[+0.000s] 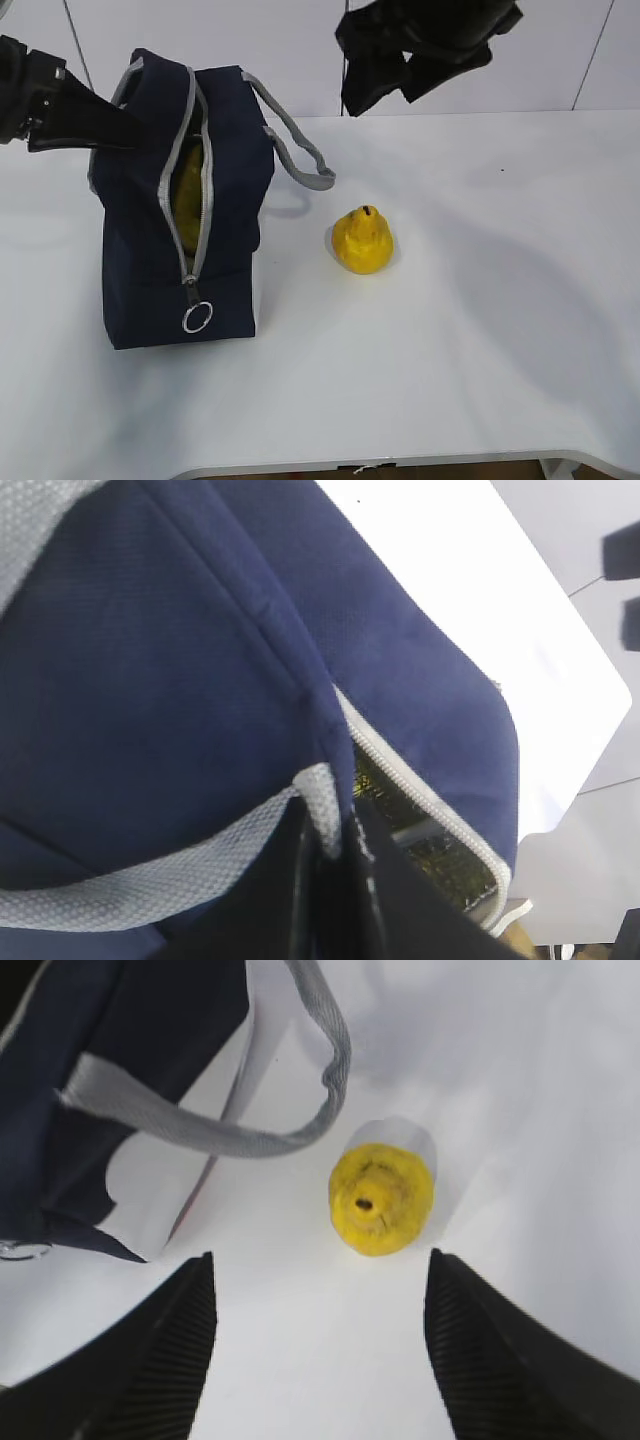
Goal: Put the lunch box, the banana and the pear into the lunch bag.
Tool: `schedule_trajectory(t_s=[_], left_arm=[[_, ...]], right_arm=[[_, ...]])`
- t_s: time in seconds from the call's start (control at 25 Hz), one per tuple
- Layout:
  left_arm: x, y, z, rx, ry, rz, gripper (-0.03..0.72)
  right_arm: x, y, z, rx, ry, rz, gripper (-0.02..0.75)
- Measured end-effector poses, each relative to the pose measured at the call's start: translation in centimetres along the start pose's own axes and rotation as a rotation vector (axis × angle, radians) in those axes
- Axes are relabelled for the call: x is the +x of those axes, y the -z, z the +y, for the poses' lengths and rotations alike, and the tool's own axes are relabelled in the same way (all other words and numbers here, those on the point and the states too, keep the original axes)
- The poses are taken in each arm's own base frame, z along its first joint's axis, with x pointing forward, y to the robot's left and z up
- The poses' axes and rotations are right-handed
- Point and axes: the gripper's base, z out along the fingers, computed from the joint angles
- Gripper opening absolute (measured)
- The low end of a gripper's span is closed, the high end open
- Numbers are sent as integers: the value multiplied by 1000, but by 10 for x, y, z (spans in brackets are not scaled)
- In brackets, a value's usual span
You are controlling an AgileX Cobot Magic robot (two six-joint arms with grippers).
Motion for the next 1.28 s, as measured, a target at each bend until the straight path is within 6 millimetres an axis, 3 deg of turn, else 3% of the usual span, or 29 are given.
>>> schedule_trajectory(t_s=[0.28,0.52,0.68,0.84,1.0,1.28], left_arm=[[0,0,0,-1,-1,1,8],[0,0,0,-1,-1,1,8],[0,0,0,-1,-1,1,8],[0,0,0,-1,-1,1,8],[0,0,0,0,0,0,8],[0,0,0,0,0,0,8]], right_arm=[[53,2,-1,45,-5,-112,529],[106,-8,-1,62,-35,-215,529],[128,-12,-2,80,-26,-283,529],[141,-21,-3,100,18,-303,529],[140,-26,-5,120,35,-370,529],[141,-55,-10,129,42,-327,529]])
